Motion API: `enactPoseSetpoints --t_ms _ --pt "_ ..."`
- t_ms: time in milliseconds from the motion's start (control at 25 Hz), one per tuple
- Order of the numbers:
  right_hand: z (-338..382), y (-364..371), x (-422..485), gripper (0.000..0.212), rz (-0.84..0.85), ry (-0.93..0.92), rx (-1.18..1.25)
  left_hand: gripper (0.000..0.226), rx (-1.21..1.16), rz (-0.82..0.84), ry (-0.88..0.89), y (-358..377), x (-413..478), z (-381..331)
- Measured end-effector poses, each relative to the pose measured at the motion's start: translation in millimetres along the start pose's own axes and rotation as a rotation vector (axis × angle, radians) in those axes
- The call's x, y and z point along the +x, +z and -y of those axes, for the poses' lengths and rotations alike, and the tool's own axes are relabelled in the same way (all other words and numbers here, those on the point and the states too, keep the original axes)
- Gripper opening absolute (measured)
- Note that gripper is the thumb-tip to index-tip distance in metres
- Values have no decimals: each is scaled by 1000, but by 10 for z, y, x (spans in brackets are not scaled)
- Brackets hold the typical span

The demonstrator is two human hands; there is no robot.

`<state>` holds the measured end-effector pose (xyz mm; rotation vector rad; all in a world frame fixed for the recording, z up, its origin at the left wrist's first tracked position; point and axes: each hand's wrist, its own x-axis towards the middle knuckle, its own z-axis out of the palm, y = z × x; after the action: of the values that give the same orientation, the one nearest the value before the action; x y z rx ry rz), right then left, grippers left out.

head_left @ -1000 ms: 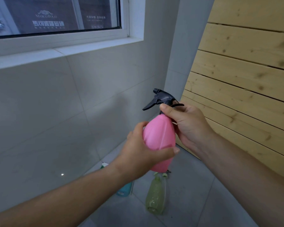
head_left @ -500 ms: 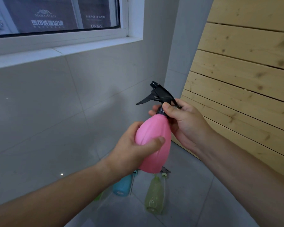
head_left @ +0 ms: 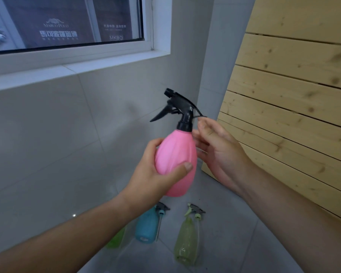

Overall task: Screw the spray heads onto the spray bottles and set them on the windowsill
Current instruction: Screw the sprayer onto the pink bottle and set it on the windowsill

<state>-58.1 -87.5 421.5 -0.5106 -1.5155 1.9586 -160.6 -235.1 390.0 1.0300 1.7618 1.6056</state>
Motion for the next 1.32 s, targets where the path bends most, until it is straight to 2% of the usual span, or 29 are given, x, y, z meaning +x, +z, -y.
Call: enactPoseSetpoints --t_ms 80,200,320,400,720,960,1200,1320 --pt "-19 -40 -2 38 9 10 -146 72 -81 -14 23 -46 73 -45" --pt "-47 24 -23 27 81 -16 -252 53 -193 -27 29 -107 189 -92" --pt "12 185 136 43 175 -62 -322 35 -223 -41 38 -261 402 -139" --pt "51 281 384 56 202 -100 -393 31 -179 -66 70 -387 607 -205" --pt "651 817 1993 56 156 -300 -561 44 29 -169 150 -1179 1949 -916" --pt "856 1066 3008 41 76 -290 -486 56 180 -287 157 -1490 2880 -1228" --pt "782 1118 3565 39 36 -267 -511 72 113 -369 91 -1607 3436 -1072" --pt "725 1109 3670 43 23 -261 -525 60 85 -431 100 -1579 3523 -1017"
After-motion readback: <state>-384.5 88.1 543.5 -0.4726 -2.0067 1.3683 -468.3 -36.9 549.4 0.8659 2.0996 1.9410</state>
